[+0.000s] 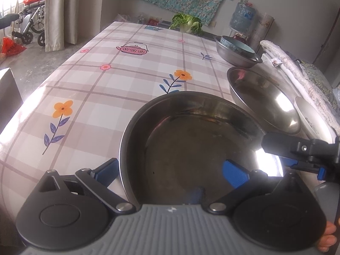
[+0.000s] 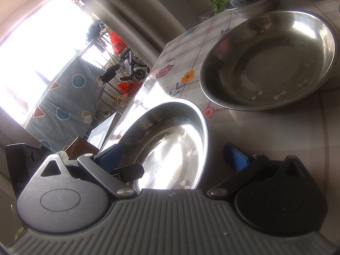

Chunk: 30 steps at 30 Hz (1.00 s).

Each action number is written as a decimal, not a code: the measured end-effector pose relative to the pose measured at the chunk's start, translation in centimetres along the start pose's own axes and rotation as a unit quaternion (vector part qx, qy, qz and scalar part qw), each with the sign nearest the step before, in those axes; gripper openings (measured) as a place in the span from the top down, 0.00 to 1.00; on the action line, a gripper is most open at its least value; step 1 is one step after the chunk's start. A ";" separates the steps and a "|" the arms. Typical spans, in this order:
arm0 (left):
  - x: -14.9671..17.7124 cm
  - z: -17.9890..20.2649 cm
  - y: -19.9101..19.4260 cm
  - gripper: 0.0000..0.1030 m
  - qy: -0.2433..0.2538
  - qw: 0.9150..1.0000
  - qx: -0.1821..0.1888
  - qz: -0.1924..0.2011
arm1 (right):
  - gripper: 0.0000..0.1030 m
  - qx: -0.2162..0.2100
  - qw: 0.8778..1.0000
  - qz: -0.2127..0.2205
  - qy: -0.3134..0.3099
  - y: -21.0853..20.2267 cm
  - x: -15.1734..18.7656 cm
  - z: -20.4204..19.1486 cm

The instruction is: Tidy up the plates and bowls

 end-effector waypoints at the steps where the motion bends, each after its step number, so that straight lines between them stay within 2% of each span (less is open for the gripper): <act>1: 0.0 0.0 0.0 0.00 0.002 1.000 -0.002 -0.001 | 0.01 0.000 1.000 0.000 0.000 0.0 0.0 0.0; 9: 0.1 0.5 0.2 0.00 0.016 1.000 -0.015 -0.005 | 0.01 -0.001 1.000 -0.001 0.000 0.0 0.0 0.0; 22: 0.2 0.2 -0.1 0.00 0.003 1.000 -0.009 0.006 | 0.01 0.001 1.000 -0.002 -0.001 0.0 0.0 0.0; 30: 0.2 0.0 -0.5 0.03 -0.006 1.000 -0.002 0.014 | 0.03 0.029 0.999 -0.008 -0.016 -0.2 0.0 -0.4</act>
Point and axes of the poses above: each gripper's, at about its wrist camera, not at the fingertips, and y roughly the way its jaws point, z to its right, x to its underside, the point moved 5 cm from there along y, roughly the way its jaws point, and after that the axes turned 1 degree about -y, right-handed, at the moved point
